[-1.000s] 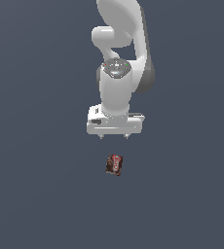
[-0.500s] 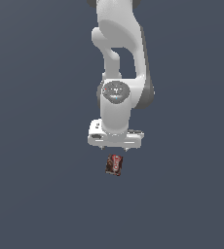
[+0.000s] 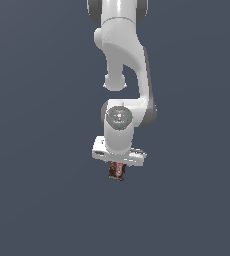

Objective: Pick up the object and move it to a goal position.

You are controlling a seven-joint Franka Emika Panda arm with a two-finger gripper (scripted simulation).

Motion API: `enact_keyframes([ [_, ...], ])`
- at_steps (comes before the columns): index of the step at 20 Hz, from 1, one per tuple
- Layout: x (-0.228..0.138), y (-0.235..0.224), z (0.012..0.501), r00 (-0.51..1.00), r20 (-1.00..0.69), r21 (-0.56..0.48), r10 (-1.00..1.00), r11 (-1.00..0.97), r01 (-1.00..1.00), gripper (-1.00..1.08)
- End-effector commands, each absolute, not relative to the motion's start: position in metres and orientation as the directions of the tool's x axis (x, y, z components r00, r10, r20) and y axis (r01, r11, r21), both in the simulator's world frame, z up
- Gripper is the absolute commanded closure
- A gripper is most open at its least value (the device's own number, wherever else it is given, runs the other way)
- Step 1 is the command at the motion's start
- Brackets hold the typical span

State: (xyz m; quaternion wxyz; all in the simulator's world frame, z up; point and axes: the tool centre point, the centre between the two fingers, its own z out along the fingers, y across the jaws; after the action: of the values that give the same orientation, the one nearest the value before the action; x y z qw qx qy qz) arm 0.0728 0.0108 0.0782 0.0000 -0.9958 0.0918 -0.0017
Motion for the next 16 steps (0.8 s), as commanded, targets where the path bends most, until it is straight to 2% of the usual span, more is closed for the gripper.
enact_keyframes([
  [1, 0.076, 0.011, 0.071, 0.980, 0.002, 0.000, -0.199, -0.980, -0.199, -0.92],
  [10, 0.077, 0.011, 0.063, 0.978, -0.001, 0.000, -0.207, -0.978, -0.207, -0.92],
  [16, 0.077, 0.011, 0.036, 0.978, 0.000, 0.000, -0.208, -0.978, -0.208, -0.92],
])
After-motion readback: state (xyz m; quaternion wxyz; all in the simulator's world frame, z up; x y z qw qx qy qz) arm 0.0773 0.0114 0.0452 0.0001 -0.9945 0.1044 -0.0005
